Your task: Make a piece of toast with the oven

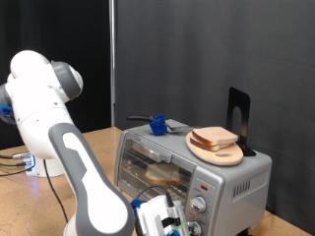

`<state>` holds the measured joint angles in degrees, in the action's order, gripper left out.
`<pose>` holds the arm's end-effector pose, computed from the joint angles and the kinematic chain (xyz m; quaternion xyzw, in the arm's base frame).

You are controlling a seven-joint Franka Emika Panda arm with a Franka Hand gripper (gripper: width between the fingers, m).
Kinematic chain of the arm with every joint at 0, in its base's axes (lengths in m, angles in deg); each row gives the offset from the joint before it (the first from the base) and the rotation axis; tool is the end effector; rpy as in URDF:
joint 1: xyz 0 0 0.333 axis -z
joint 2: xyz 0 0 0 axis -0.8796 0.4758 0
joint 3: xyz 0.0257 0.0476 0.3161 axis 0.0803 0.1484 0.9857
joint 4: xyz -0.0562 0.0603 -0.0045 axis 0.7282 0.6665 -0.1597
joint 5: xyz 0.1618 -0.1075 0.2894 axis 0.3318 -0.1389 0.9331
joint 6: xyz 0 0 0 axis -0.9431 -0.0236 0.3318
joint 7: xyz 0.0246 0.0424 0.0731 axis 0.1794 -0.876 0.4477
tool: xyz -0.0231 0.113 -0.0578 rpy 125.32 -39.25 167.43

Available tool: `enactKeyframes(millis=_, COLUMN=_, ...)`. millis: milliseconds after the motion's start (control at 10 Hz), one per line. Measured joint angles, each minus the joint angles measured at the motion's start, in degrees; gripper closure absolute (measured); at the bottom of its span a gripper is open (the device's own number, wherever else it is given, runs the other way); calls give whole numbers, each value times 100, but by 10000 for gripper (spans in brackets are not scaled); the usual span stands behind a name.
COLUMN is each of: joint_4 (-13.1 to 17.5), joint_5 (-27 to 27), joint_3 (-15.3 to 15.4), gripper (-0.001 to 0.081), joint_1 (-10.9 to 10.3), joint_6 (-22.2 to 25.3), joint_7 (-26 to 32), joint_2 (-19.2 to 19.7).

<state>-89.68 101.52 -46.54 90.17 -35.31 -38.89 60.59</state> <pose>0.6672 -0.0239 0.1468 -0.6877 0.0696 0.0976 0.7160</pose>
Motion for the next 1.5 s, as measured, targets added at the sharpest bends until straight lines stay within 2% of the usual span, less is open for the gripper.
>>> enactKeyframes(millis=100, joint_4=-16, joint_5=17, joint_3=-5, gripper=806, joint_1=-1, joint_6=-17, joint_7=-264, joint_2=-6)
enactKeyframes(millis=300, joint_4=24, joint_5=2, joint_3=-68, gripper=806, joint_1=-39, joint_6=84, joint_7=-1595, joint_2=-1)
enactKeyframes(millis=400, joint_4=33, joint_5=19, joint_3=-33, gripper=806, joint_1=-37, joint_6=-26, joint_7=-1068, joint_2=1)
enactKeyframes(millis=900, joint_4=-173, joint_5=101, joint_3=193, gripper=806, joint_1=150, joint_6=-151, joint_7=2370, joint_2=-1)
enactKeyframes(millis=1100, joint_4=-172, joint_5=99, joint_3=171, gripper=806, joint_1=139, joint_6=-111, joint_7=1558, joint_2=2)
enactKeyframes(millis=1500, joint_4=-196, joint_5=146, joint_3=113, gripper=806, joint_1=128, joint_6=-77, joint_7=-1272, joint_2=3)
